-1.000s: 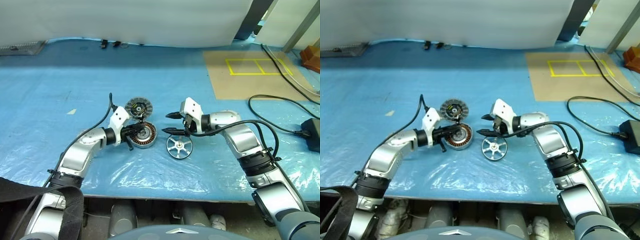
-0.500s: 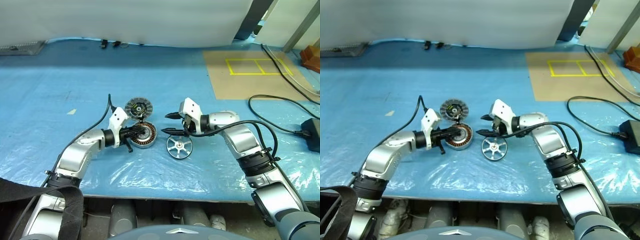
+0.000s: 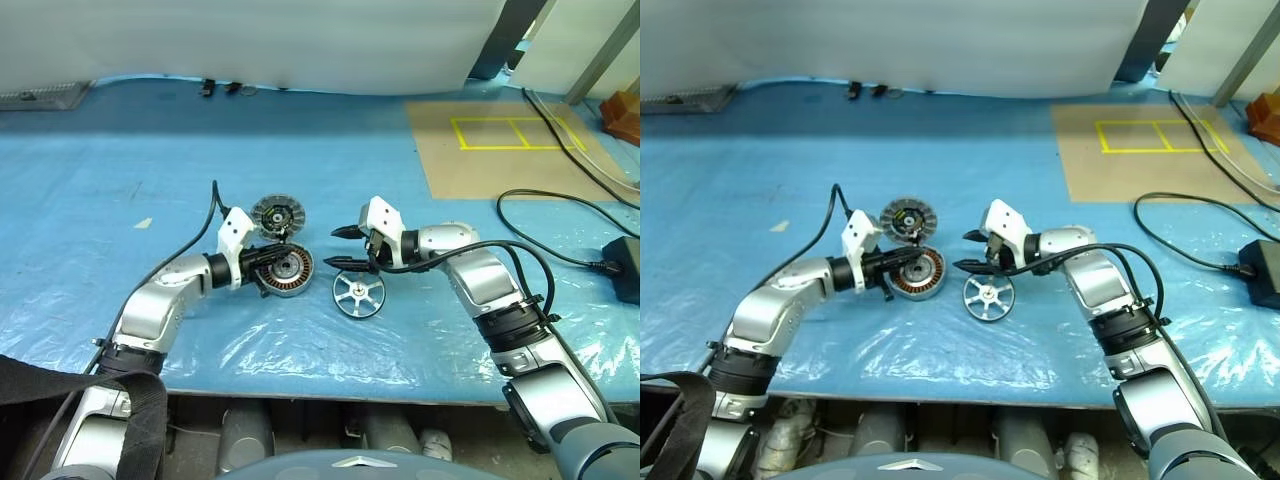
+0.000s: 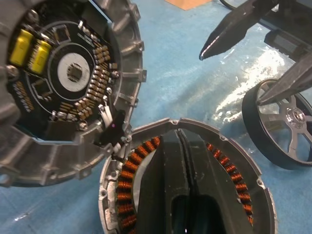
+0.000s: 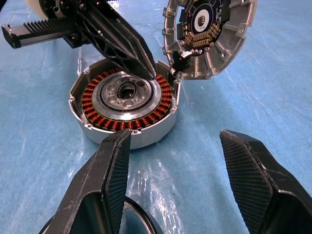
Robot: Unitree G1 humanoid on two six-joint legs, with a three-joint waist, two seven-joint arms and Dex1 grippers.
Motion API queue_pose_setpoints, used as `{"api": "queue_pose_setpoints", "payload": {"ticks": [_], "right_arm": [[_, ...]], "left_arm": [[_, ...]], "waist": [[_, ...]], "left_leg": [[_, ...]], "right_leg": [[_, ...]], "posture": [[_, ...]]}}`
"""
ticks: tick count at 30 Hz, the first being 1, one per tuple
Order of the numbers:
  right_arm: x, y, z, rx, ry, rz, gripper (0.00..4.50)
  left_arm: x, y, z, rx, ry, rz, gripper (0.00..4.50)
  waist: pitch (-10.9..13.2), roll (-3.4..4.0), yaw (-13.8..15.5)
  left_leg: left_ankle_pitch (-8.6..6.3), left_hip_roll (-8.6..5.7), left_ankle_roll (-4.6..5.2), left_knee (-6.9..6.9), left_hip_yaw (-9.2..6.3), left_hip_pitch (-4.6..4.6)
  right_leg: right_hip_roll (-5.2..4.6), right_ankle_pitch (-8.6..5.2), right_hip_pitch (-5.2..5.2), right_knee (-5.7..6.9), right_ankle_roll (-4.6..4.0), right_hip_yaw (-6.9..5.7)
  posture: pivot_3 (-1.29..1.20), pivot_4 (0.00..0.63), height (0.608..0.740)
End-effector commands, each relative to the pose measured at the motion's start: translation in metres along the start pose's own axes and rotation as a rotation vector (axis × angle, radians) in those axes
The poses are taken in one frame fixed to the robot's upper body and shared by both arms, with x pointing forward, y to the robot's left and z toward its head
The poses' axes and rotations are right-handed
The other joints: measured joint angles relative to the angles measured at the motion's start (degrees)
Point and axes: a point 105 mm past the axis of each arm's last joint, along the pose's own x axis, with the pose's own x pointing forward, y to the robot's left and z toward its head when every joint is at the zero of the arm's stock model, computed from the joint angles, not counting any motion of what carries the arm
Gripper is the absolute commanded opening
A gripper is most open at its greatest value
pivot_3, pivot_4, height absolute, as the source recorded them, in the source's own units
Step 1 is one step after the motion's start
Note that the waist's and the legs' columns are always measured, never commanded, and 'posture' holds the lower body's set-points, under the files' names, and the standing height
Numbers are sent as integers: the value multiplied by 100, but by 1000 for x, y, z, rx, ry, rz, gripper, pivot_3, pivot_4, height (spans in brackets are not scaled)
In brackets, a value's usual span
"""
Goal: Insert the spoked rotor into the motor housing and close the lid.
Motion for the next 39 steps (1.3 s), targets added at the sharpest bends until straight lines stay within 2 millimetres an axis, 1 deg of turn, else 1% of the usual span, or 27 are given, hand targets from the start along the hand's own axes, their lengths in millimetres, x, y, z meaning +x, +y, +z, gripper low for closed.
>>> {"api": "queue_pose_setpoints", "payload": {"ticks": [1,5,6,12,17,22,25,29,34,36,39], "right_arm": [[-1,-2,12,-55,-24,3,2942],[-1,-2,14,-61,-28,3,2942],[-1,-2,14,-61,-28,3,2942],[0,-1,12,-63,-23,6,2942],[0,0,13,-63,-25,9,2942],[0,0,13,-59,-24,12,2942],[1,0,13,-60,-25,13,2942],[1,0,12,-60,-24,13,2942],[1,0,10,-61,-17,12,2942],[1,0,10,-61,-16,12,2942],[1,0,10,-62,-15,13,2942]], "left_arm": [[-1,-2,-12,18,49,-4,16],[-1,-3,-32,15,124,5,16],[-1,-3,-33,16,118,9,16],[2,1,-13,-27,3,36,16],[1,5,-18,-66,29,64,16],[1,10,-4,-116,-38,92,16],[0,9,-2,-107,-38,90,16],[1,1,-3,-88,-25,44,16],[-2,-15,-9,-89,17,-38,16],[-4,-20,-15,-92,49,-63,16],[-5,-22,-18,-99,59,-63,16]], "waist": [[0,0,-3],[-1,1,3],[-1,2,3],[-2,3,7],[-2,3,0],[-1,2,1],[-1,2,0],[-1,2,-2],[-1,2,-1],[-1,2,0],[-1,3,5]], "left_leg": [[0,0,0,0,0,0],[0,0,0,-1,0,2],[0,0,0,-1,0,2],[0,0,0,1,0,7],[0,-1,0,-1,0,7],[0,-1,0,0,0,7],[0,-1,1,0,0,6],[-1,0,2,-1,0,6],[-1,1,2,-8,0,5],[-1,2,2,-12,0,4],[-1,1,1,-19,0,5]], "right_leg": [[0,0,0,0,0,0],[0,0,0,-1,0,0],[0,0,2,-1,0,1],[-2,0,8,0,0,0],[-1,0,8,-1,0,0],[-1,0,8,-1,0,0],[-1,0,8,-1,0,0],[-1,0,7,-3,0,0],[-1,0,7,-12,0,-1],[-1,0,7,-18,1,-2],[-1,0,7,-22,0,-2]], "posture": [[0,150,740],[0,150,740],[0,150,740],[0,150,740],[0,150,740],[0,150,740],[0,150,740],[0,150,740],[0,150,740],[0,150,740],[0,150,740]]}}
